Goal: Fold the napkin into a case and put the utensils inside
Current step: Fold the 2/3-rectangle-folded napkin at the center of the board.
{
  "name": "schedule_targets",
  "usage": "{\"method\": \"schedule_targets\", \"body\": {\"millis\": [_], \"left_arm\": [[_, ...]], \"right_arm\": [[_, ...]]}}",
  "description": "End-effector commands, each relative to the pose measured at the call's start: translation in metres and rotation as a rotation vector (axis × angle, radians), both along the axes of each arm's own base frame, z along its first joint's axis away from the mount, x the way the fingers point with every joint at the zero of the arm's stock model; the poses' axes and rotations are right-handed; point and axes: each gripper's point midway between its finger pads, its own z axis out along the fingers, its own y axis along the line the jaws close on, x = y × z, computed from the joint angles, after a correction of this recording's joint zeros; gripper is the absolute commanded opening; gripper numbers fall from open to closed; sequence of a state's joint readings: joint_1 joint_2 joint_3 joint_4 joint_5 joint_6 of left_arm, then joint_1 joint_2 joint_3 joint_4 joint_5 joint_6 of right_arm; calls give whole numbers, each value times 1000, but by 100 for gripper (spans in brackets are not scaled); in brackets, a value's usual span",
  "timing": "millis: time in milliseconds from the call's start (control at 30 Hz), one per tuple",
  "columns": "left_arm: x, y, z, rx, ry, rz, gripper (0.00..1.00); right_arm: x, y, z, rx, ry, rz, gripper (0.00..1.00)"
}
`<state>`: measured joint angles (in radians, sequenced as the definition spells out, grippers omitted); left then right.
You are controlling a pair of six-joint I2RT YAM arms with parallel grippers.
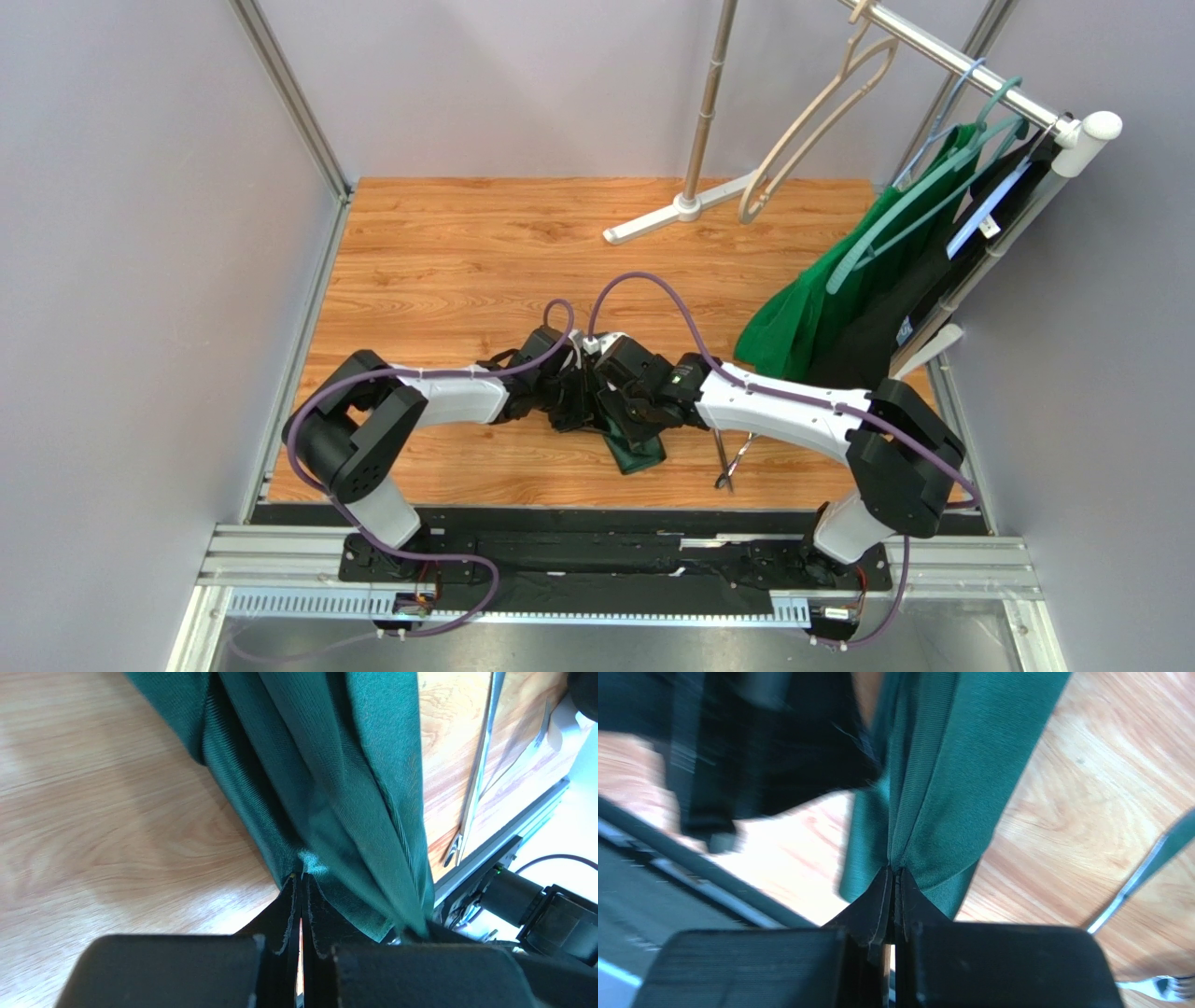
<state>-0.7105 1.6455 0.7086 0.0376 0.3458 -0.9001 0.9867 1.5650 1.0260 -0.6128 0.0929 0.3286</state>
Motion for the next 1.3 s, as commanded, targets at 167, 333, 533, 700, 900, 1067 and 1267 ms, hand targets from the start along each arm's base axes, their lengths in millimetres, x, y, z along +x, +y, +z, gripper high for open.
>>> {"method": "schedule_targets", "body": {"millis": [167, 333, 533, 700, 900, 1067, 1267], "left_arm": [[-2, -6, 0, 2, -24, 9, 0], [-4, -4, 1, 2, -24, 11, 0], [-6, -3, 3, -6, -27, 14, 0], [-4, 3, 20, -11, -80, 18, 10], [27, 16, 64, -85, -113, 38, 13], [58, -18, 86, -162, -123, -40, 5], [75, -40, 51, -202, -79, -71, 3]], "right_arm": [[-12, 41, 13, 188, 124, -33, 0], [-6, 37, -5, 194, 134, -61, 0], [0, 34, -25, 214, 155, -107, 0], [-2, 34, -32, 272, 181, -108, 2], [-8, 32, -30, 372, 216, -109, 32], [-8, 32, -20, 426, 207, -115, 37], [-6, 30, 0, 496, 217, -127, 40]]}}
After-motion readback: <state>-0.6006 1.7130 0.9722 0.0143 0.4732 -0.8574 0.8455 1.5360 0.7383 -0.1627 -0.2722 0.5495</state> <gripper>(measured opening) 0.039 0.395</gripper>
